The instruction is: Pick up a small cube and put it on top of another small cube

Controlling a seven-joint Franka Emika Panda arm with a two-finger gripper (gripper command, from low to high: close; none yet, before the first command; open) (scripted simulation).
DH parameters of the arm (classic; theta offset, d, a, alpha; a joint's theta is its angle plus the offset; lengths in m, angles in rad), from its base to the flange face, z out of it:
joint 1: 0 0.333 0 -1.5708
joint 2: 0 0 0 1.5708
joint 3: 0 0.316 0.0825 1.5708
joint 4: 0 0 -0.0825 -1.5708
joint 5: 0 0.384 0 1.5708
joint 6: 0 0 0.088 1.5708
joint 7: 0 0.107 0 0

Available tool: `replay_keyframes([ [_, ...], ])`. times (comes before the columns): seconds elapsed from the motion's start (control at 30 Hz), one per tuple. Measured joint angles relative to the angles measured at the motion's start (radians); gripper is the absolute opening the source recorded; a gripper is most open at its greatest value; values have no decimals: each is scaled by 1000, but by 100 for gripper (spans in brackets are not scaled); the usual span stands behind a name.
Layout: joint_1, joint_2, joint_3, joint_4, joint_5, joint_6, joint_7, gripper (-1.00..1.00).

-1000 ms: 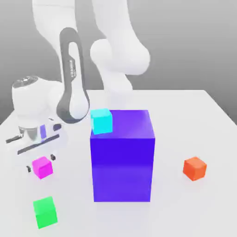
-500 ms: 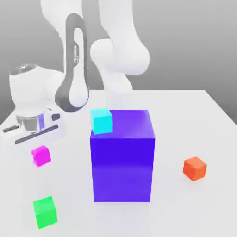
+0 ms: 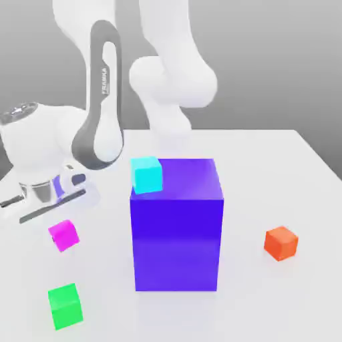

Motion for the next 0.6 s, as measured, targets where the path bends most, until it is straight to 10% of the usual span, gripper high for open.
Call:
replay_keyframes([
  [0.6, 121, 40, -3, 142, -67, -105, 286, -100],
])
